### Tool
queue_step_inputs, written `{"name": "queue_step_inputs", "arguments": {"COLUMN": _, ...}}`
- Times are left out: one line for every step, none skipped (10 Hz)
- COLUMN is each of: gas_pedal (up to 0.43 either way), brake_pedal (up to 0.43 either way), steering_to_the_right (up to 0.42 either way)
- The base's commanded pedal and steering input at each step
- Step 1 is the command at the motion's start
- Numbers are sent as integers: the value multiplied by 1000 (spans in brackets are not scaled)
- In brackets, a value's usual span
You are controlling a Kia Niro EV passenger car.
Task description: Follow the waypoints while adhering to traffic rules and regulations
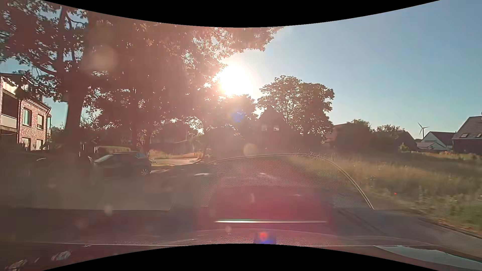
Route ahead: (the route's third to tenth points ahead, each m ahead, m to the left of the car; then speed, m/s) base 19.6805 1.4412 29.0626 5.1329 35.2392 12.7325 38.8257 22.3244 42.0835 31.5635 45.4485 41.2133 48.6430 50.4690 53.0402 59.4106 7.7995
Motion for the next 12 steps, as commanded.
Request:
{"name": "queue_step_inputs", "arguments": {"gas_pedal": 130, "brake_pedal": 0, "steering_to_the_right": -40}}
{"name": "queue_step_inputs", "arguments": {"gas_pedal": 130, "brake_pedal": 0, "steering_to_the_right": -50}}
{"name": "queue_step_inputs", "arguments": {"gas_pedal": 130, "brake_pedal": 0, "steering_to_the_right": -55}}
{"name": "queue_step_inputs", "arguments": {"gas_pedal": 130, "brake_pedal": 0, "steering_to_the_right": -61}}
{"name": "queue_step_inputs", "arguments": {"gas_pedal": 130, "brake_pedal": 0, "steering_to_the_right": -68}}
{"name": "queue_step_inputs", "arguments": {"gas_pedal": 130, "brake_pedal": 0, "steering_to_the_right": -76}}
{"name": "queue_step_inputs", "arguments": {"gas_pedal": 130, "brake_pedal": 0, "steering_to_the_right": -83}}
{"name": "queue_step_inputs", "arguments": {"gas_pedal": 130, "brake_pedal": 0, "steering_to_the_right": -85}}
{"name": "queue_step_inputs", "arguments": {"gas_pedal": 130, "brake_pedal": 0, "steering_to_the_right": -82}}
{"name": "queue_step_inputs", "arguments": {"gas_pedal": 130, "brake_pedal": 0, "steering_to_the_right": -76}}
{"name": "queue_step_inputs", "arguments": {"gas_pedal": 130, "brake_pedal": 0, "steering_to_the_right": -70}}
{"name": "queue_step_inputs", "arguments": {"gas_pedal": 130, "brake_pedal": 0, "steering_to_the_right": -63}}
